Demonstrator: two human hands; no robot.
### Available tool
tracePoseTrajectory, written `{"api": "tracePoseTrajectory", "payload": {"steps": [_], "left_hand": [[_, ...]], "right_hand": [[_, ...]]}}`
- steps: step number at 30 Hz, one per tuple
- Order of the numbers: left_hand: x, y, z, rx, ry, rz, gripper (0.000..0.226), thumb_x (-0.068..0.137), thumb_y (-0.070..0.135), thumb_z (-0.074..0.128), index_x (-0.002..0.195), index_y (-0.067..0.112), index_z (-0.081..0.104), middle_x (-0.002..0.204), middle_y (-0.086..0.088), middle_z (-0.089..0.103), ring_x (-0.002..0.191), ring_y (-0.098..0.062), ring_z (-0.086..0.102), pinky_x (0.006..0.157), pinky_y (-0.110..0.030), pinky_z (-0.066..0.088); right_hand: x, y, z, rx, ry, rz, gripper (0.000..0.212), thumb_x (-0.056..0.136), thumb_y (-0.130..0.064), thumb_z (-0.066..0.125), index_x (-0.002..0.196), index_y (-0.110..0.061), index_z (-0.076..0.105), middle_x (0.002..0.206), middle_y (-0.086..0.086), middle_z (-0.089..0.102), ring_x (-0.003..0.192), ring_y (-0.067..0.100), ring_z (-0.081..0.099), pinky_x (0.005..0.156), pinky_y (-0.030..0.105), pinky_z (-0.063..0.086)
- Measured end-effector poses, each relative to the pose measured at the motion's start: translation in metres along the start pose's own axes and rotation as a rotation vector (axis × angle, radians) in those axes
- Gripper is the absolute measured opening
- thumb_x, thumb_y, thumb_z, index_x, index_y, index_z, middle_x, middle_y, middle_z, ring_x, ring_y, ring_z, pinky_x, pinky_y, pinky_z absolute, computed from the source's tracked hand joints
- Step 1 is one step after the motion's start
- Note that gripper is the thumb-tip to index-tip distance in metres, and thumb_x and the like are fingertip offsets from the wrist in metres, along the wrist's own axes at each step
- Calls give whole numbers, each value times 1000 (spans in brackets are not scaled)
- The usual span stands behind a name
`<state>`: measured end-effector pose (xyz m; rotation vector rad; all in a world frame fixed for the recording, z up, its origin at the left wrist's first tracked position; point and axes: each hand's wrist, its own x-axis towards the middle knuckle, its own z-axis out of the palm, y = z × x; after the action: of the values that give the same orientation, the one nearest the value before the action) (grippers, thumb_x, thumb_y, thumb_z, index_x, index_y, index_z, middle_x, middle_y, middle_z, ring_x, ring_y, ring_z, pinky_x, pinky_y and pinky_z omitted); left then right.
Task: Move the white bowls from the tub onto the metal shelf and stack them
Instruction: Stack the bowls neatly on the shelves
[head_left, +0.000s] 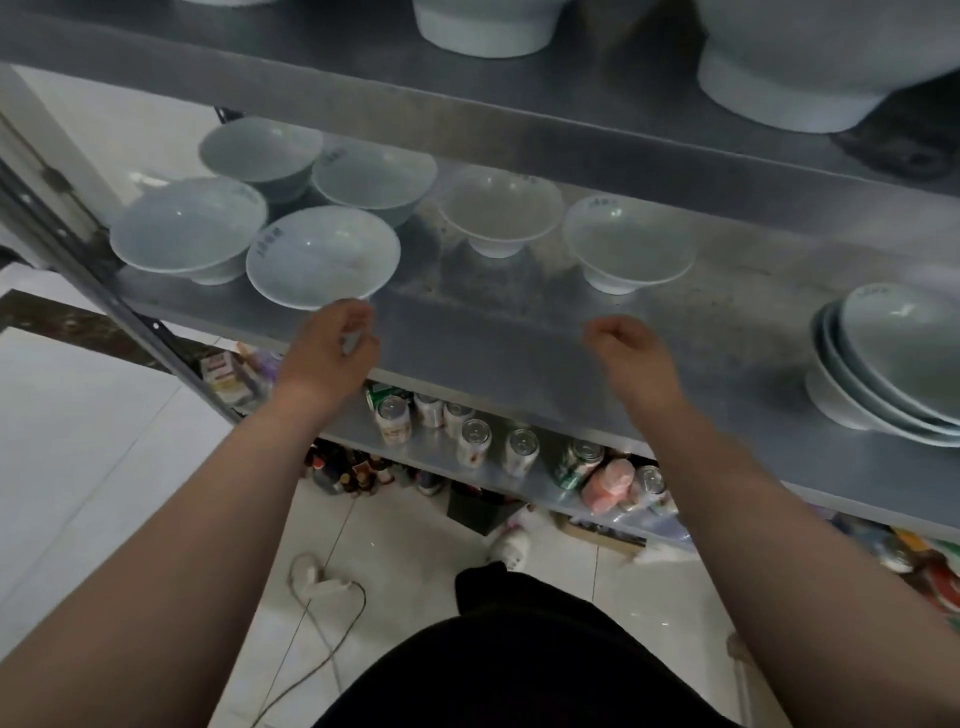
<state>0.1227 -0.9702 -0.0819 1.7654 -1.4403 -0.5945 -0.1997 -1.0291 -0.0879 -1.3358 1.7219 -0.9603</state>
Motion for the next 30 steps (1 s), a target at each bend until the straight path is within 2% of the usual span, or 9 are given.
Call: {"api": "tracePoseTrajectory", "payload": {"steps": [3,5,7,10,14,20,25,30], "left_hand": [[35,-14,4,220,6,197,36,87,12,60,123,11,60,123,-11,58,113,-27,54,94,-33,41],[59,-23,7,361,24,244,46,81,17,59,126,6,58,122,-20,57,112,-39,54,96,-42,44],[81,-32,9,495,-27,192,55,79,22,61,131,4,54,123,-26,55,110,-47,54,95,-51,46],[103,-43,7,727,-200,6,54,85,27,65,134,10,49,125,-22,55,111,-44,56,93,-48,45],[116,-55,6,837,-270,26,31,93,21,49,121,15,60,119,-16,63,108,-39,58,92,-47,49],[111,-54,11,938,-279,123,30,95,14,48,123,14,60,118,-15,63,107,-39,60,90,-48,50],[74,-39,28,913,-294,235,31,90,6,52,118,16,61,104,-10,65,94,-34,64,75,-42,52],[38,-12,46,900,-366,367,28,83,5,57,108,18,58,89,-1,60,79,-25,63,60,-32,45]], "right_hand": [[39,-9,7,-227,34,-120,26,89,-22,60,113,-18,67,111,2,67,106,21,62,89,28,44],[65,-12,10,-390,62,-245,36,87,-19,61,122,-13,62,121,12,62,114,29,56,98,34,42],[92,-13,12,-614,49,-325,47,85,-20,63,130,-11,56,128,17,57,123,34,48,107,38,35],[125,-11,11,-867,-19,-308,57,84,-28,62,138,-15,49,135,17,54,131,35,42,112,44,31],[142,-8,8,-1000,-94,-287,41,94,-24,50,135,-21,50,126,17,60,116,39,56,100,44,42],[137,3,0,-1029,-96,-264,39,100,-18,42,137,-32,48,124,13,61,110,38,58,91,42,47],[93,17,-11,-1083,-53,-344,41,94,-13,50,132,-27,55,115,10,66,100,36,63,88,40,52],[57,31,-24,-1104,-79,-423,29,92,-12,54,116,-21,68,101,12,68,90,36,65,80,40,54]]}}
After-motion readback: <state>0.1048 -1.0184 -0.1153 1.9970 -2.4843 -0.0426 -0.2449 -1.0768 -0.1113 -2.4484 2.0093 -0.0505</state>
